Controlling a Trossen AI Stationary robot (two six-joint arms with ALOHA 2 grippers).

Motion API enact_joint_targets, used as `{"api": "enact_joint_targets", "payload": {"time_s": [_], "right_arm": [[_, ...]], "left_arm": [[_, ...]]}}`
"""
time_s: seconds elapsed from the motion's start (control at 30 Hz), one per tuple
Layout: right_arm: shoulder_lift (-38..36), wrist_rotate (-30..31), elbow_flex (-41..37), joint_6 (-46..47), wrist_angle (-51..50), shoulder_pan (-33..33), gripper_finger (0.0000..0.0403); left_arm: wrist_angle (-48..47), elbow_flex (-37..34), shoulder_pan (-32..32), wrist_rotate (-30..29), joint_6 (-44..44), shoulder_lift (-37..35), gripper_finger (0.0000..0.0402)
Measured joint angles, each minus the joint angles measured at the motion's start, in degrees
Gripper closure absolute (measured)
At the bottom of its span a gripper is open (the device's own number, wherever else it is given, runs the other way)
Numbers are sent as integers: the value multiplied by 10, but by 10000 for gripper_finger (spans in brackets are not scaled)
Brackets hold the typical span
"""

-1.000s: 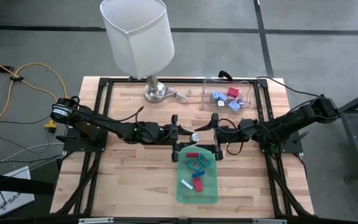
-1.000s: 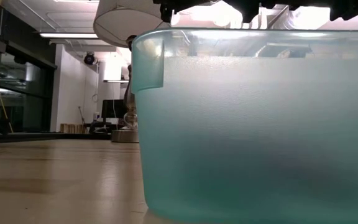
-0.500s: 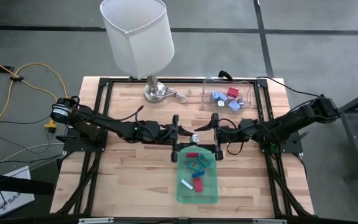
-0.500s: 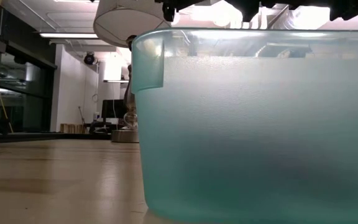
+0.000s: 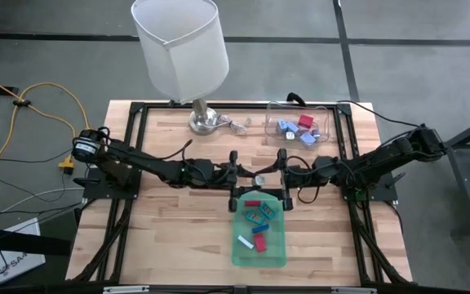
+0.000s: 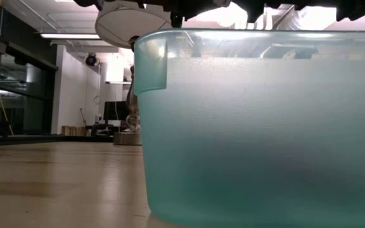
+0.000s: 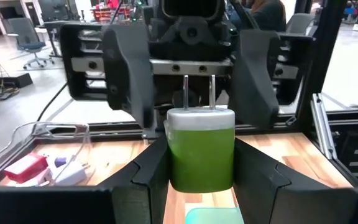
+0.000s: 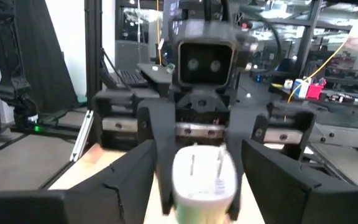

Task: Pick & Place Office items
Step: Put the green charger adapter into the transparent bin

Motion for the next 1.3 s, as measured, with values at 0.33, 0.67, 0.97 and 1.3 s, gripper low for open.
{"api": "enact_joint_targets", "payload": {"time_s": [0.33,0.67,0.97,1.3], "right_arm": [[0,0,0,-4,-14,0,175],[0,1,0,-9,-10,0,200],[0,1,0,-9,-10,0,240],[0,1,0,-9,-10,0,271]], "left_arm": [[4,0,0,-3,12,0,267],[3,0,0,-3,13,0,267],[3,0,0,-3,11,0,267],[2,0,0,-3,11,0,267]]}}
